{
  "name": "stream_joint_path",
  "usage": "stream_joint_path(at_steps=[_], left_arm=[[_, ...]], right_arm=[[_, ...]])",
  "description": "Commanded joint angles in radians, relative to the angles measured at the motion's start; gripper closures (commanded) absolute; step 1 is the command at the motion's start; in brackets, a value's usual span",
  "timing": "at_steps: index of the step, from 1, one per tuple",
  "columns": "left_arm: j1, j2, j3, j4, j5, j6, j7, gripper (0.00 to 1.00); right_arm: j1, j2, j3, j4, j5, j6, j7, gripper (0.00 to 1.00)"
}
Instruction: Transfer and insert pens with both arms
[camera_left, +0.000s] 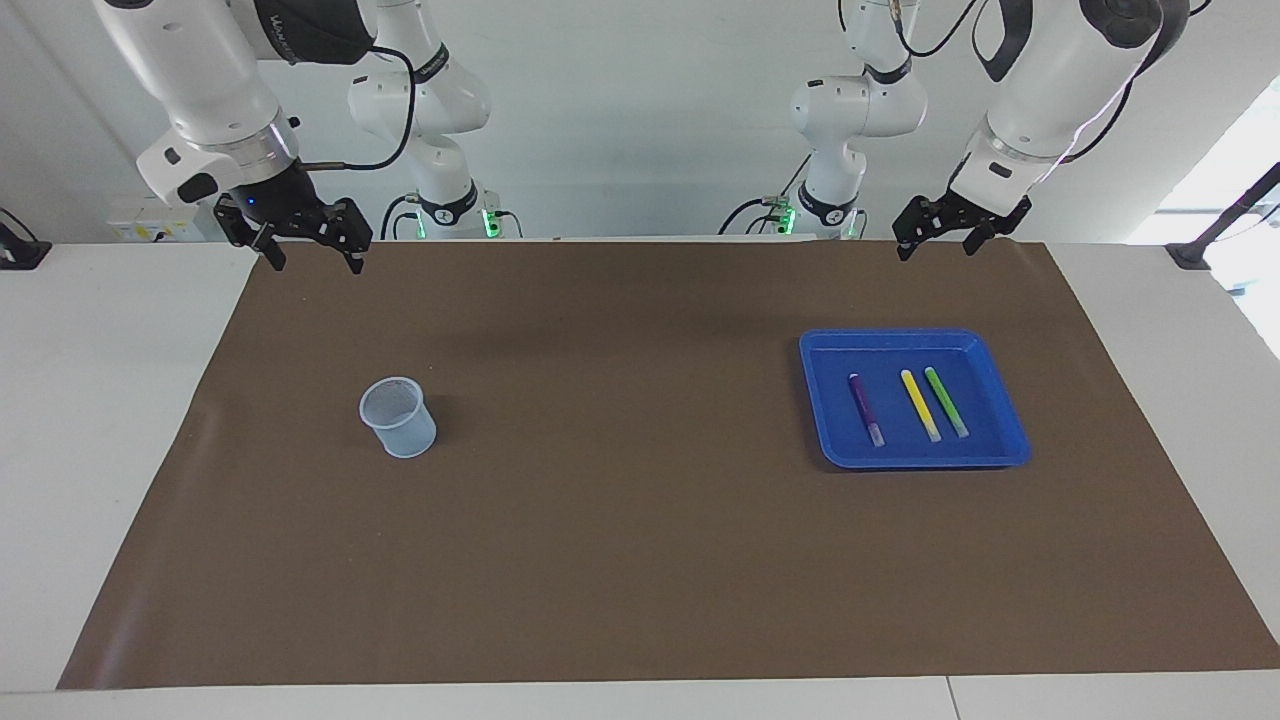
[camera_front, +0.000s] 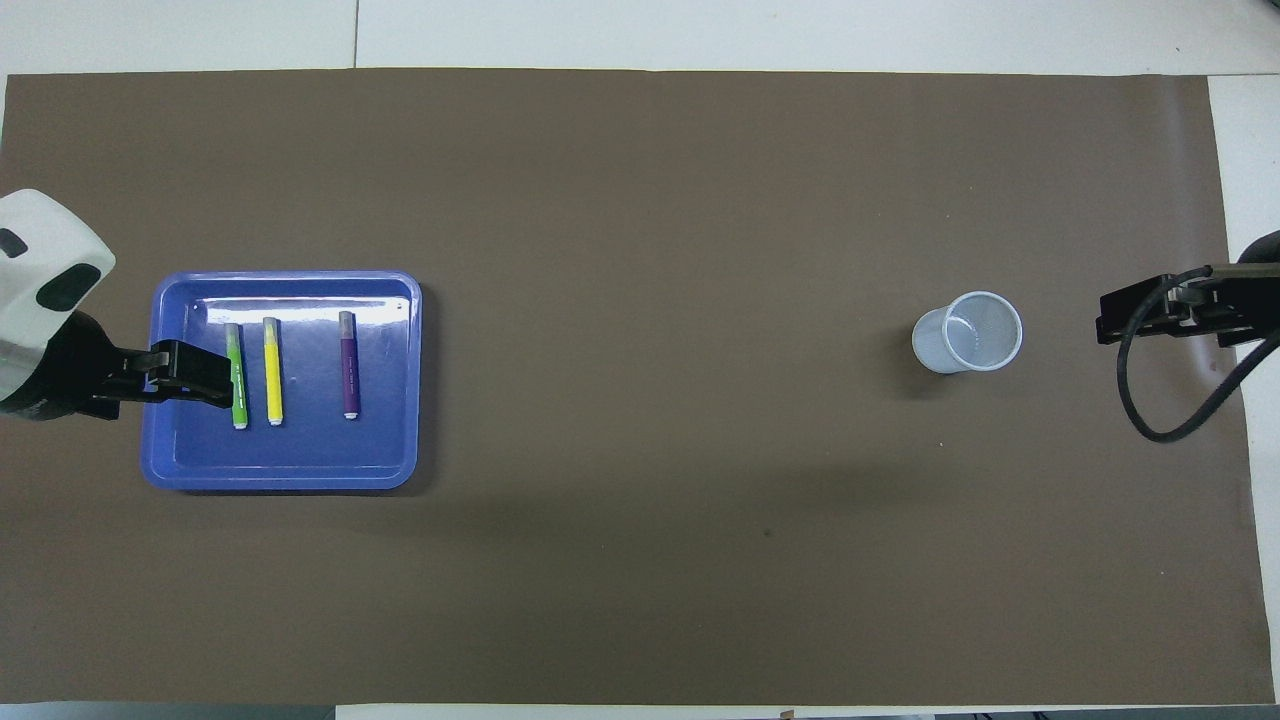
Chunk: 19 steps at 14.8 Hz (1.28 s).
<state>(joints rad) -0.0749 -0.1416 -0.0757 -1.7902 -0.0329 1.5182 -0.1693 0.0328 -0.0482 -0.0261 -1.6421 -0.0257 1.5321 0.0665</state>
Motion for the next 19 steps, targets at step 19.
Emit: stream_joint_path(at_steps=[19], left_arm=[[0.015,0.177,0.102,-0.146,-0.024,0.370,0.224,0.00]], right_arm=[[-0.011,-0.012,0.005,-0.016,0.012,0.005,0.009,0.00]])
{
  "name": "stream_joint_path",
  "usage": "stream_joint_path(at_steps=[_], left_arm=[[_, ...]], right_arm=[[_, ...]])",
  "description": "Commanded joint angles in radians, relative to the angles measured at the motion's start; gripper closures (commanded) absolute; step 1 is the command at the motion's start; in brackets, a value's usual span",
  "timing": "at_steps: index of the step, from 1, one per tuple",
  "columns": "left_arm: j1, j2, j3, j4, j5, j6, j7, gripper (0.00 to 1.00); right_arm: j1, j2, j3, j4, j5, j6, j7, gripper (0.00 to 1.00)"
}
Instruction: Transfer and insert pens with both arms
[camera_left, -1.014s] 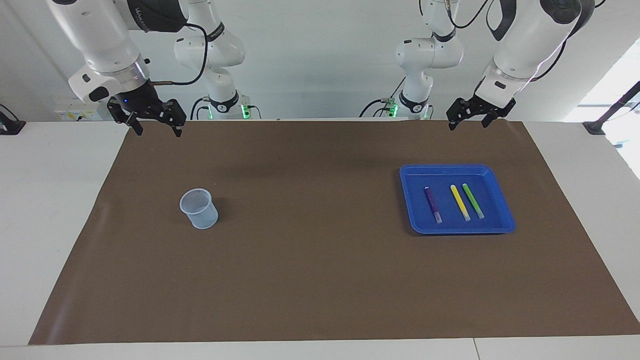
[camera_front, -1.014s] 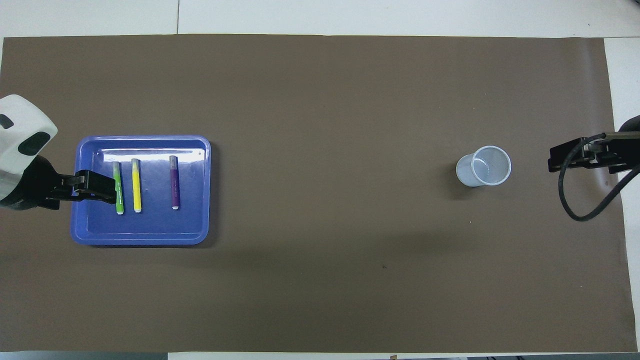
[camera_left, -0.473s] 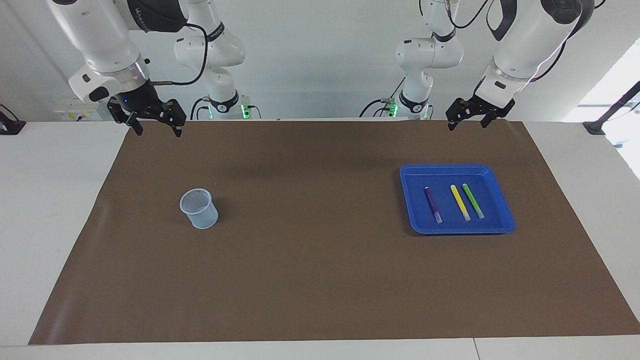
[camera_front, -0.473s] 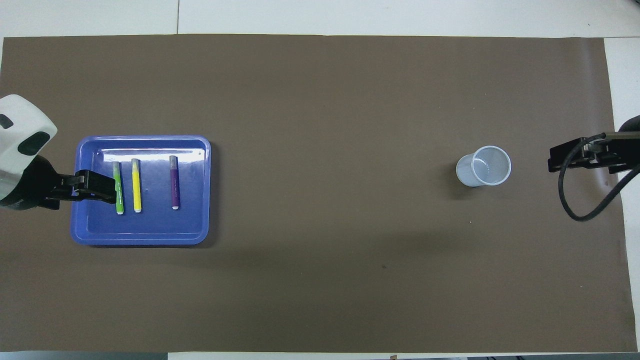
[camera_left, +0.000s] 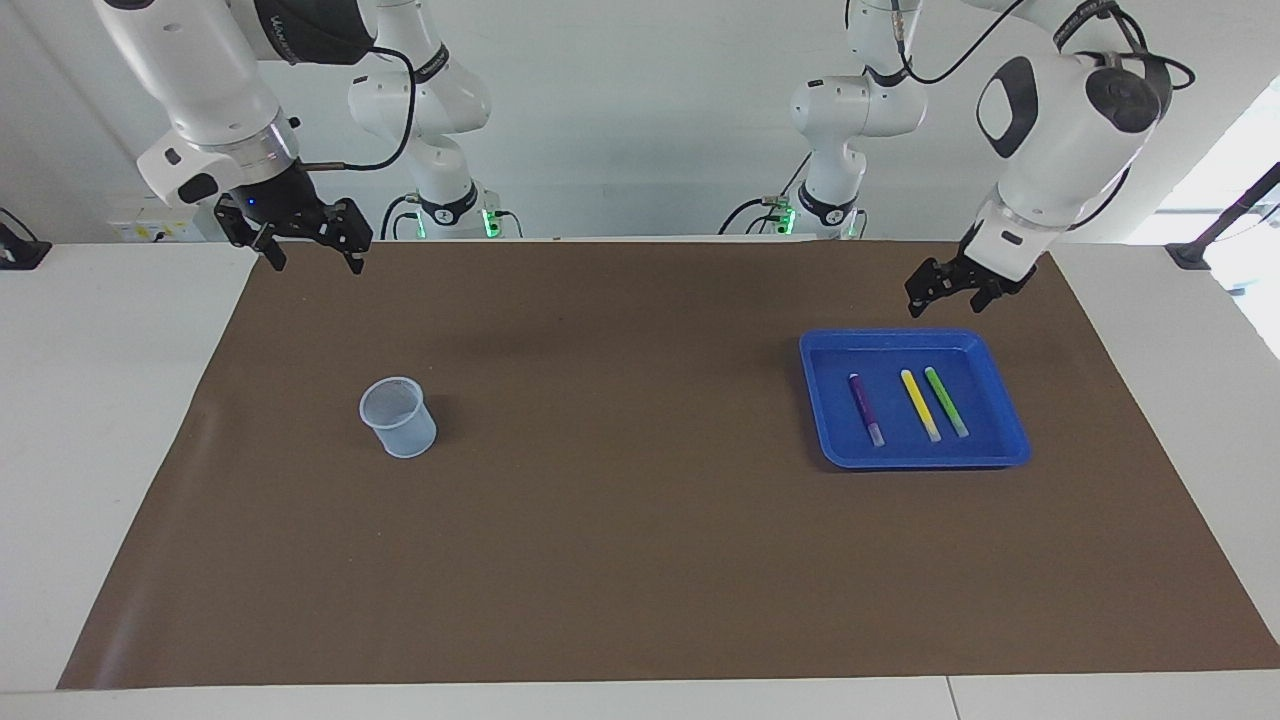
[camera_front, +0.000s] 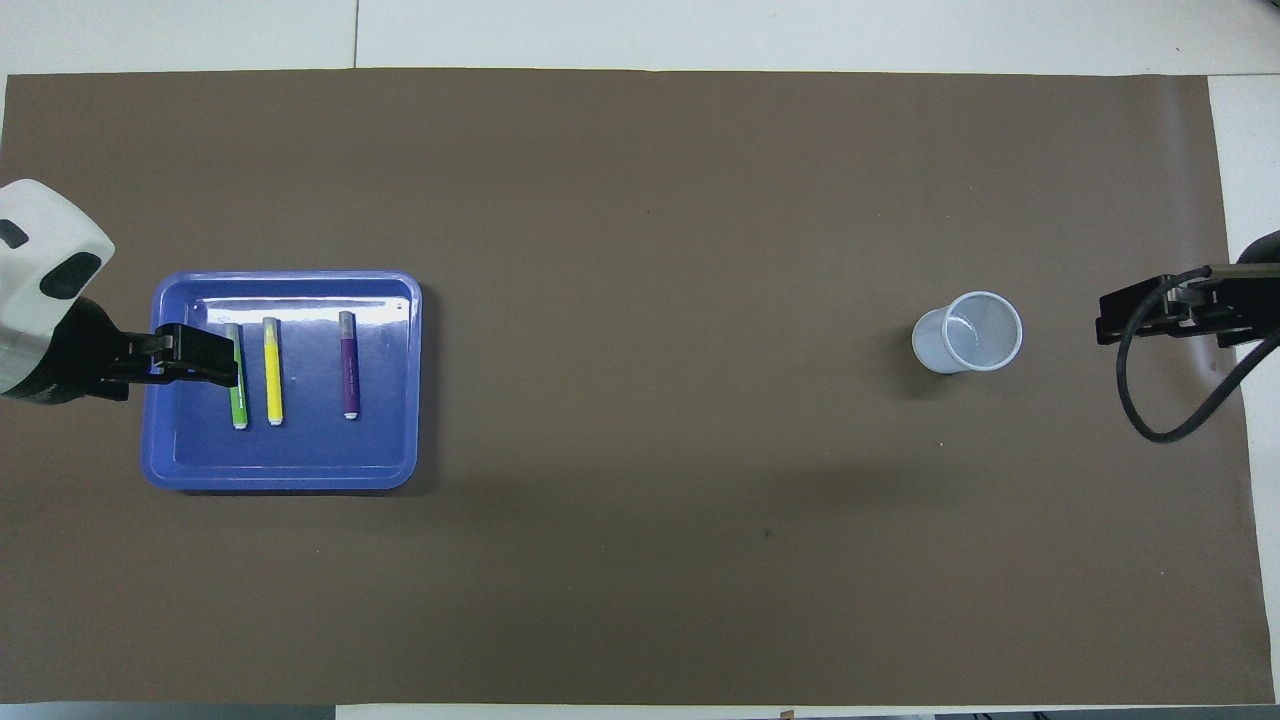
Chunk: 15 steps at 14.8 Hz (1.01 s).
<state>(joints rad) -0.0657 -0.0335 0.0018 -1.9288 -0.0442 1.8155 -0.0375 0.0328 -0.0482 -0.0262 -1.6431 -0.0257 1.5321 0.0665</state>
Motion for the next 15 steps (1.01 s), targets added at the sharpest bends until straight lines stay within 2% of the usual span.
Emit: stream_joint_path(at_steps=[1,5,7,10,15], left_arm=[[0.017,0.101,0.036,-0.024,-0.013,0.118,0.138,0.00],[0.035,0.204,0.116,-0.073,-0.011,0.272,0.322,0.00],[0.041,0.230,0.135,-0.102,-0.011,0.327,0.360,0.02],[0.043,0.236,0.135,-0.162,-0.011,0.393,0.358,0.06],[0.040,0.238,0.135,-0.177,-0.011,0.395,0.346,0.15]], right_arm=[[-0.011,-0.012,0.005,-0.015,0.012,0.005,0.009,0.00],[-0.011,-0.012,0.005,-0.015,0.012,0.005,0.009,0.00],[-0.011,-0.012,0.005,-0.015,0.012,0.005,0.009,0.00],[-0.010,-0.012,0.005,-0.015,0.012,0.005,0.007,0.00],[-0.011,-0.010,0.005,-0.015,0.012,0.007,0.007,0.00]])
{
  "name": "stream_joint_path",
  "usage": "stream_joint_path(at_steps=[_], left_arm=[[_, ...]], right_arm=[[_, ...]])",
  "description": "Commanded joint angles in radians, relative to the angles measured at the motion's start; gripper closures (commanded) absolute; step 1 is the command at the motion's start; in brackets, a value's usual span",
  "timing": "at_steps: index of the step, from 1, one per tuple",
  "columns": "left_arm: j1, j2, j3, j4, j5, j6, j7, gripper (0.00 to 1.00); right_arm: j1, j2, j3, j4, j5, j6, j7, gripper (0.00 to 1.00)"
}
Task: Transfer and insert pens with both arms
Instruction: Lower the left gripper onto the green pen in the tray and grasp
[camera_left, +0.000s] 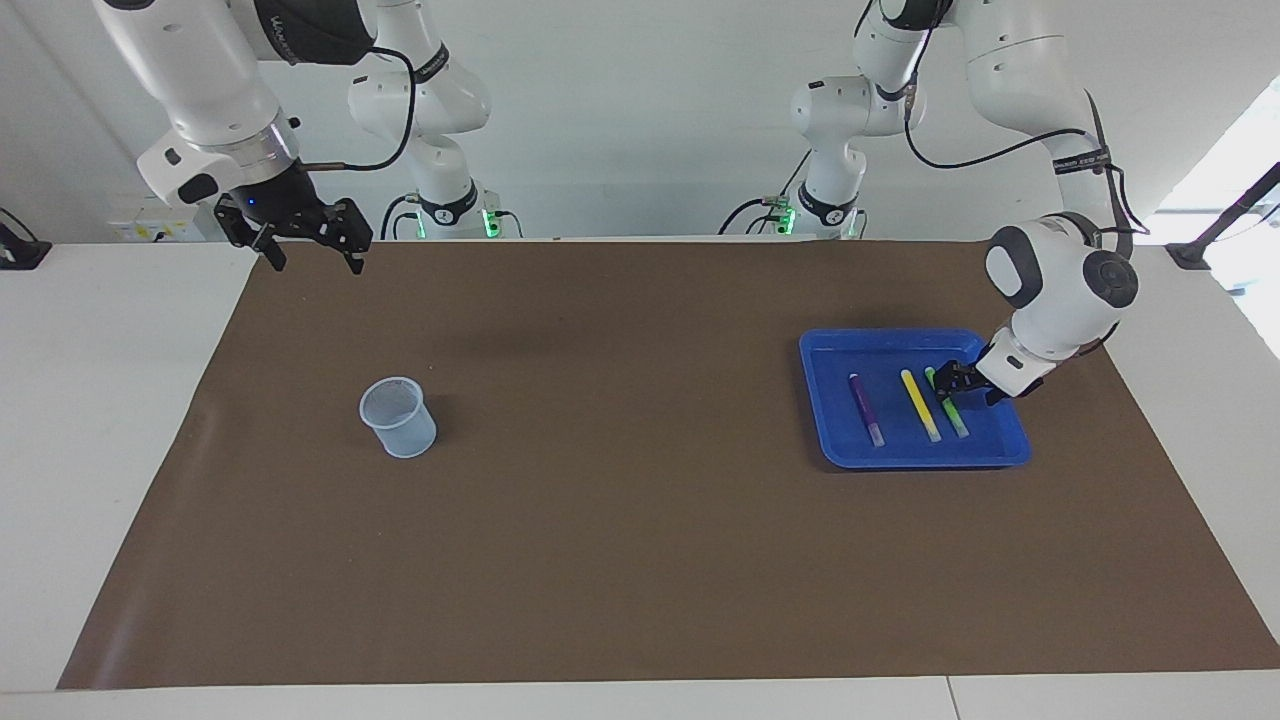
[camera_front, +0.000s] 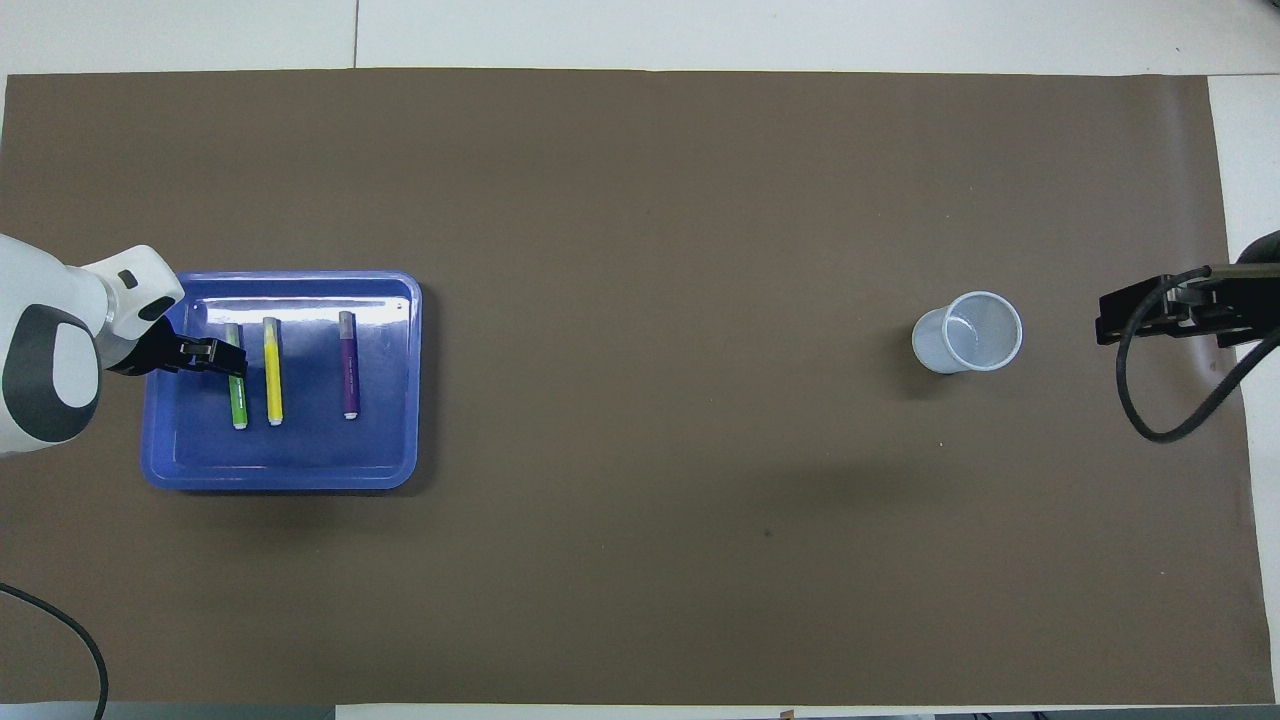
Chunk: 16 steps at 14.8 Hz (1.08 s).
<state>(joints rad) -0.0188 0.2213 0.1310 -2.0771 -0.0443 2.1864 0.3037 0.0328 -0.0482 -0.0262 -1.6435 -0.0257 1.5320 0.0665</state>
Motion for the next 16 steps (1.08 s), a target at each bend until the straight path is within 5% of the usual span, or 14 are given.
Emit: stream_joint_path(at_steps=[1,9,16], left_arm=[[-0.009,-0.017,0.005,-0.035,-0.012,0.024,0.002,0.16],[-0.020,-0.016,0.004,-0.061,-0.011,0.055,-0.060,0.29],[-0.032,-0.014,0.004,-0.061,-0.011,0.062,-0.106,0.93]], right_arm=[[-0.011,-0.012,0.005,-0.015,0.012,0.007,0.007,0.00],[-0.010,-0.012,0.005,-0.015,0.012,0.007,0.007,0.00],[-0.011,-0.010,0.005,-0.015,0.012,0.005,0.007,0.00]])
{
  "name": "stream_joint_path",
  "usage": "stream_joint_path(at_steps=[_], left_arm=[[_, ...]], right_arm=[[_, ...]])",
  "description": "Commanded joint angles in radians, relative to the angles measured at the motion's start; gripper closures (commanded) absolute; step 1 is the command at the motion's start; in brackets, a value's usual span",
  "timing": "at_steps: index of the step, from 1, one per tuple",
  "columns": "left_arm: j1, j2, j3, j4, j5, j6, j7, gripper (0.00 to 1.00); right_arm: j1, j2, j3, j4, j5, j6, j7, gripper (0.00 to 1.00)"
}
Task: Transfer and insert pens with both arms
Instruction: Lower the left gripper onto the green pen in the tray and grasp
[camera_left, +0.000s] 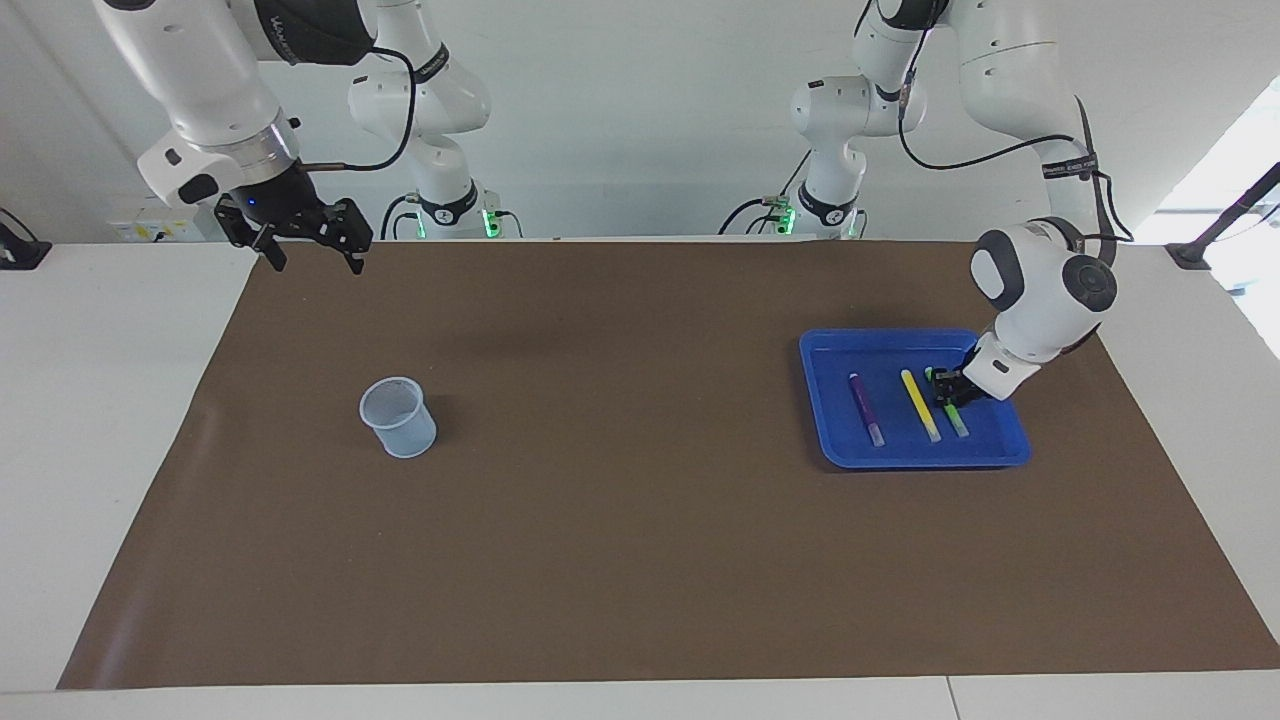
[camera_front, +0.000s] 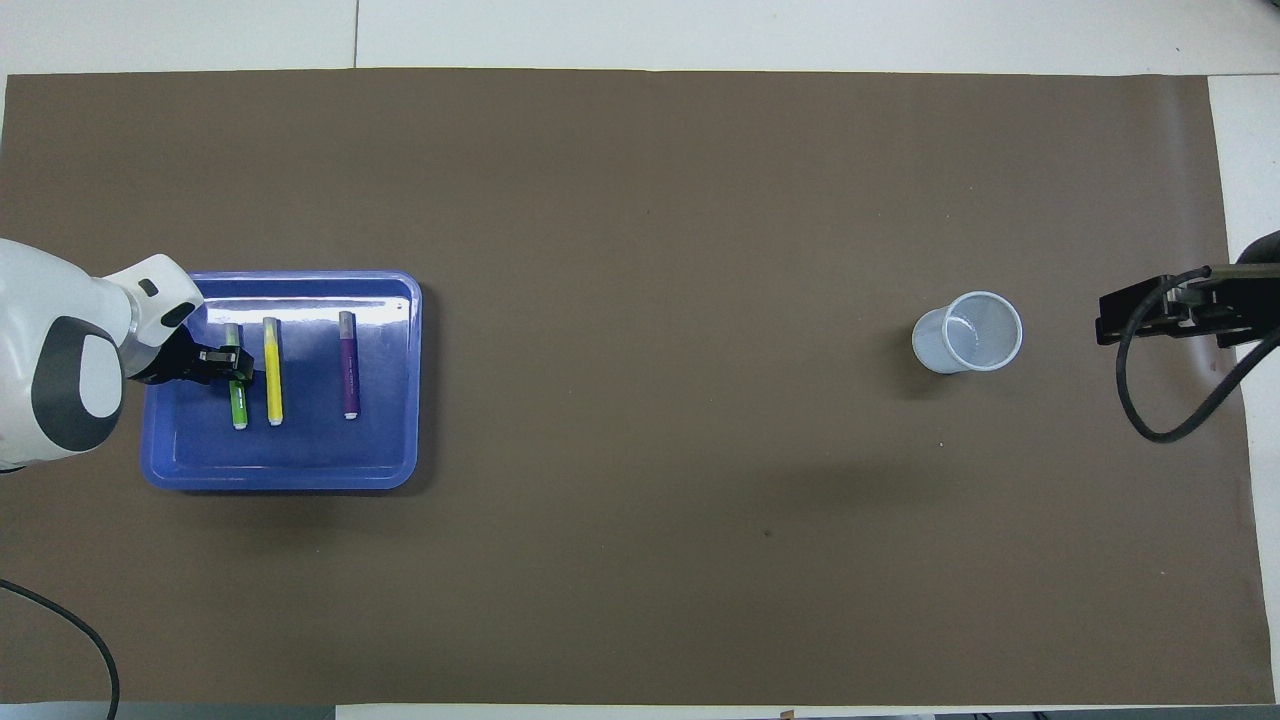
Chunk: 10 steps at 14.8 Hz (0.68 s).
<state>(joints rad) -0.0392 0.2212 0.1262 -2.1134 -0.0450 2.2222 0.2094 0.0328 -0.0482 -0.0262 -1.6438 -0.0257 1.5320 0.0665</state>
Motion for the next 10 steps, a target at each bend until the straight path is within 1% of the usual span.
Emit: stream_joint_path(at_steps=[1,4,7,8,10], left_arm=[[-0.011,-0.014,0.009,-0.023,-0.010,0.030,-0.012,1.00],[-0.010,-0.013,0.009,-0.020,-0.010,0.031,-0.012,1.00],[-0.011,-0.011,0.009,-0.002,-0.010,0.007,-0.022,1.00],[-0.010,-0.008,0.009,0.015,-0.010,-0.021,-0.028,1.00],[-0.011,0.004,0.009,0.082,-0.012,-0.102,-0.041,1.00]], right_arm=[[-0.011,-0.012,0.005,-0.014,0.012,0.007,0.007,0.00],[-0.011,-0.010,0.005,-0.014,0.012,0.005,0.007,0.00],[-0.011,-0.010,0.005,-0.014,0.012,0.005,0.007,0.00],[-0.011,-0.012,0.005,-0.014,0.012,0.007,0.007,0.00],[-0.010,-0.012,0.005,-0.014,0.012,0.007,0.007,0.00]])
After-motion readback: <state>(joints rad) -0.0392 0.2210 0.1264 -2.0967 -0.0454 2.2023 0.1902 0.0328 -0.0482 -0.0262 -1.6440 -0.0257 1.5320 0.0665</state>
